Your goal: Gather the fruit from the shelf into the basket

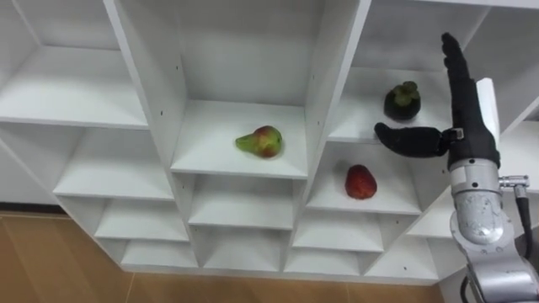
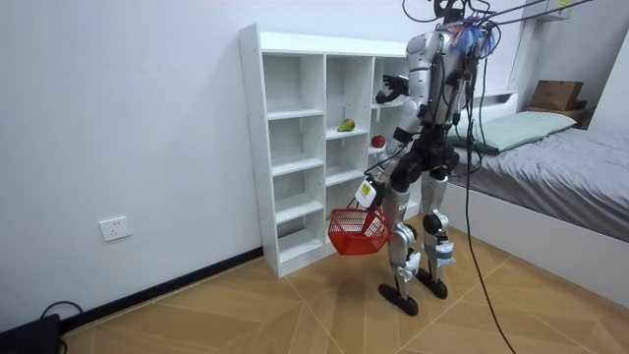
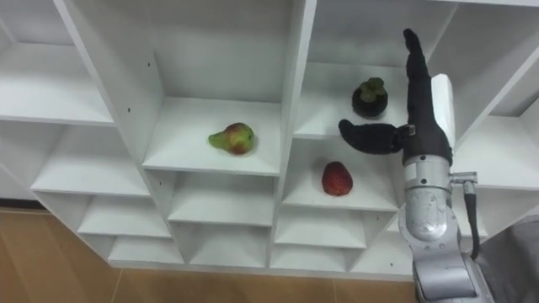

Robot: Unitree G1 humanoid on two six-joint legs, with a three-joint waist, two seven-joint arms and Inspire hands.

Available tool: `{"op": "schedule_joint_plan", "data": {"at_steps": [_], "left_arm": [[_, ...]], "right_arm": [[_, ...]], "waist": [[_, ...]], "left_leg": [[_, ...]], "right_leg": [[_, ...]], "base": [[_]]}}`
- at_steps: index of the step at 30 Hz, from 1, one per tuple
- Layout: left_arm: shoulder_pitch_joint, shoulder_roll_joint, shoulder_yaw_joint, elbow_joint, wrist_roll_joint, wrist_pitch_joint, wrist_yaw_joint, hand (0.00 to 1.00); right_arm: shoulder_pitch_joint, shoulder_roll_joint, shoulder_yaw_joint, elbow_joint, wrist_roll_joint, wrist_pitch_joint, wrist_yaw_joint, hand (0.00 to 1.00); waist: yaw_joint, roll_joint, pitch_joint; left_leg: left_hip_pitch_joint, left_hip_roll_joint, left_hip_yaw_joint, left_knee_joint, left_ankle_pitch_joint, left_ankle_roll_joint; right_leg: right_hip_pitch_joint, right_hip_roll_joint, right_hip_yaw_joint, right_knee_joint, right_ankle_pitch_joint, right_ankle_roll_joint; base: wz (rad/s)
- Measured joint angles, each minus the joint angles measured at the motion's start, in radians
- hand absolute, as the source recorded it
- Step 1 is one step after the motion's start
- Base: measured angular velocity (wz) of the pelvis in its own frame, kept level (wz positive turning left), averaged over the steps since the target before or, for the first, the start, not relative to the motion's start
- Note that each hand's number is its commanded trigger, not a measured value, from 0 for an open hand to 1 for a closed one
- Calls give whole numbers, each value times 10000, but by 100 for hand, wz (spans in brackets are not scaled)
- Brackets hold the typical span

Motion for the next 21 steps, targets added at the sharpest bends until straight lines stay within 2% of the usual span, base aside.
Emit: {"op": "schedule_joint_plan", "data": {"at_steps": [4,9,19,21], "left_arm": [[116,10,28,-61,3,72,-73,100],[192,9,69,-215,-7,143,-191,100],[190,22,68,-298,-15,144,-567,100],[173,27,127,-337,-19,144,-622,100]], "right_arm": [[-104,-4,-16,298,83,57,36,0],[-794,-47,-319,1470,770,70,27,0],[-1277,-126,-305,1535,813,72,252,0],[-1357,-308,-305,1541,827,72,376,0]], "waist": [[-5,4,3],[-35,30,18],[-34,51,13],[16,48,15]], "left_leg": [[-3,3,-9,43,0,-1],[-69,-1,-86,113,-1,0],[-126,-10,-241,142,8,-13],[-133,-16,-242,149,8,-13]], "right_leg": [[24,1,0,1,0,0],[54,-5,-38,7,5,-8],[39,-2,-218,10,4,-7],[19,-8,-211,5,4,-7]], "base": [[0],[3],[5],[0]]}}
